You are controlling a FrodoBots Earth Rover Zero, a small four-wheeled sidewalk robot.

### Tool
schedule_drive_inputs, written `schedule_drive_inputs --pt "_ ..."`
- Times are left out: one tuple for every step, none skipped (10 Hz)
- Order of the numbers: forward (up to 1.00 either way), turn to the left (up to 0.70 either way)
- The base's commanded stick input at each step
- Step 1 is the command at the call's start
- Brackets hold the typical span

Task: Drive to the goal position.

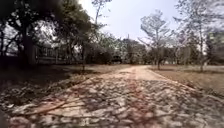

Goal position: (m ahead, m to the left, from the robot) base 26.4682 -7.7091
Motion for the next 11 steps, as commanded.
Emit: schedule_drive_inputs --pt "0.7 0.0" --pt "0.7 0.0" --pt "0.7 0.0" --pt "0.7 0.0" --pt "0.7 0.0" --pt "0.7 0.0" --pt "0.7 0.0" --pt "0.7 0.0" --pt "0.7 0.0" --pt "0.7 0.0" --pt "0.7 0.0"
